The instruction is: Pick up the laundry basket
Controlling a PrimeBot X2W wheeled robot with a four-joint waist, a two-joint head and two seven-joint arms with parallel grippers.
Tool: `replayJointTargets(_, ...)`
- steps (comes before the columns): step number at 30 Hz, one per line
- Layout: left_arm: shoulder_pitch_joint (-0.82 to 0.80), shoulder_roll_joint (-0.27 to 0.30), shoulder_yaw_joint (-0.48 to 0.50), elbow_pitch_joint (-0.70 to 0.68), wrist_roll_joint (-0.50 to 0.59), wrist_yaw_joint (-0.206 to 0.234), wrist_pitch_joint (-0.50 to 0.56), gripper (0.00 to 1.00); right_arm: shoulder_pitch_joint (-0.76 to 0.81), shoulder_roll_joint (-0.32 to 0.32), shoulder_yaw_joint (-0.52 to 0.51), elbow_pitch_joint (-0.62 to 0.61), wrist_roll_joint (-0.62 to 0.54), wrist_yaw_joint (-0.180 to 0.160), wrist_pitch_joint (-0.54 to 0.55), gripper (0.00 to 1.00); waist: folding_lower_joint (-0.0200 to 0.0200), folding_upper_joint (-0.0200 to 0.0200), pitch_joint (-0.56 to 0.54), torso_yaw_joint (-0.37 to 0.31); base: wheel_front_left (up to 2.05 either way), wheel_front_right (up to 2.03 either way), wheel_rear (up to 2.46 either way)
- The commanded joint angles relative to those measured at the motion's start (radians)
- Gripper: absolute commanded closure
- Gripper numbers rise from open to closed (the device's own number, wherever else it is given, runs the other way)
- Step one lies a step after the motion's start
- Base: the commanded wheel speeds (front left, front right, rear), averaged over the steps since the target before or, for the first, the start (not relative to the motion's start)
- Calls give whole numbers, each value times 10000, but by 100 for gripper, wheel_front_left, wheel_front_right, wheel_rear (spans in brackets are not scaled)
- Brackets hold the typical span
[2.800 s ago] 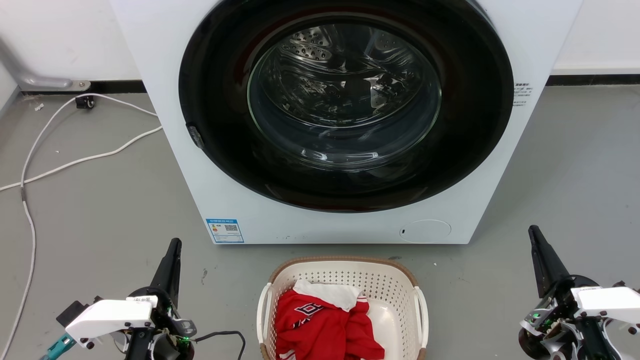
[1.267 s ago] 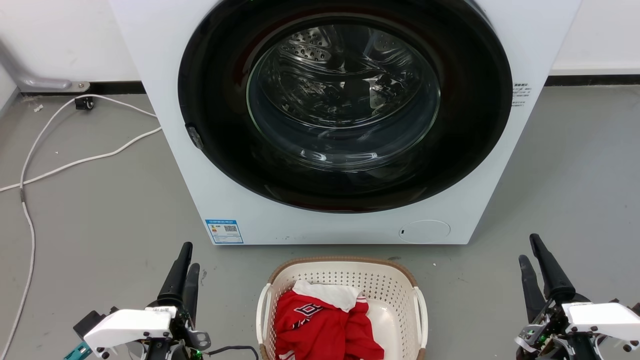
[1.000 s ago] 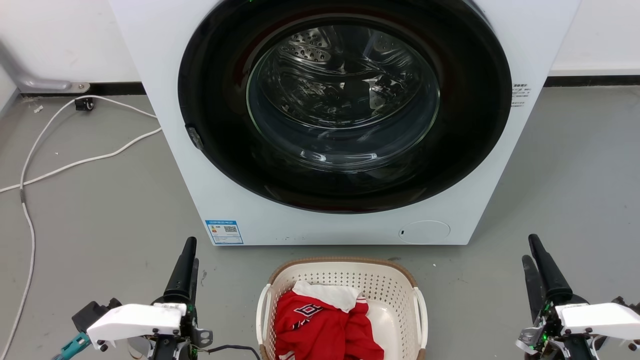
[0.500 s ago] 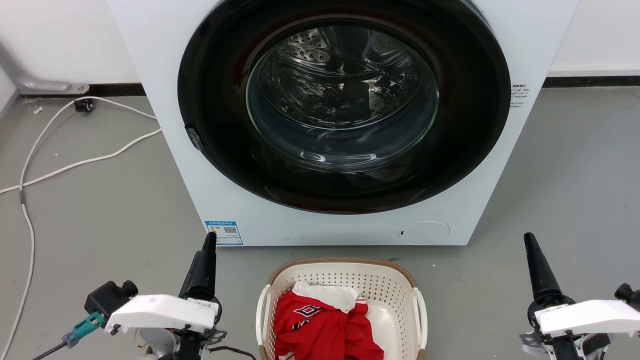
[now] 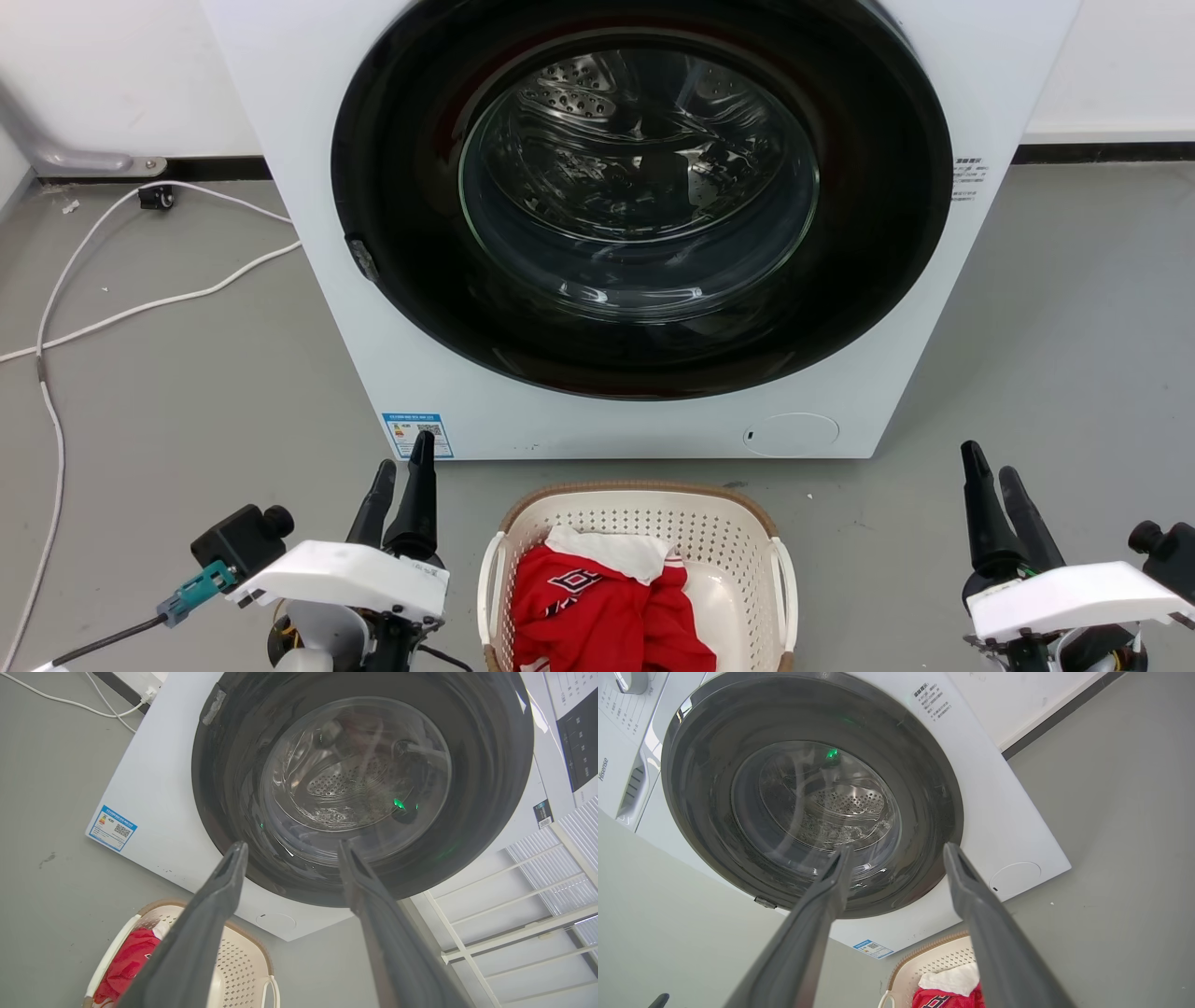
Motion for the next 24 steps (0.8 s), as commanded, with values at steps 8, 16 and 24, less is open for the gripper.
replayJointTargets(8, -316, 31, -279, 73, 1338, 85, -335, 0, 9, -4, 114, -63, -1396, 2, -267, 0, -1, 0, -13, -11, 0, 0, 0)
replayJointTargets(16, -358, 30, -532, 208, 2419, 235, -564, 0, 54, 0, 171, -42, -2477, 2, -417, 0, -1, 0, -2, -21, 0, 0, 0)
replayJointTargets(24, -411, 28, -727, 354, 3403, 403, -781, 0, 104, 4, 268, -8, -3463, 1, -554, 0, -1, 0, 13, -25, 0, 0, 0)
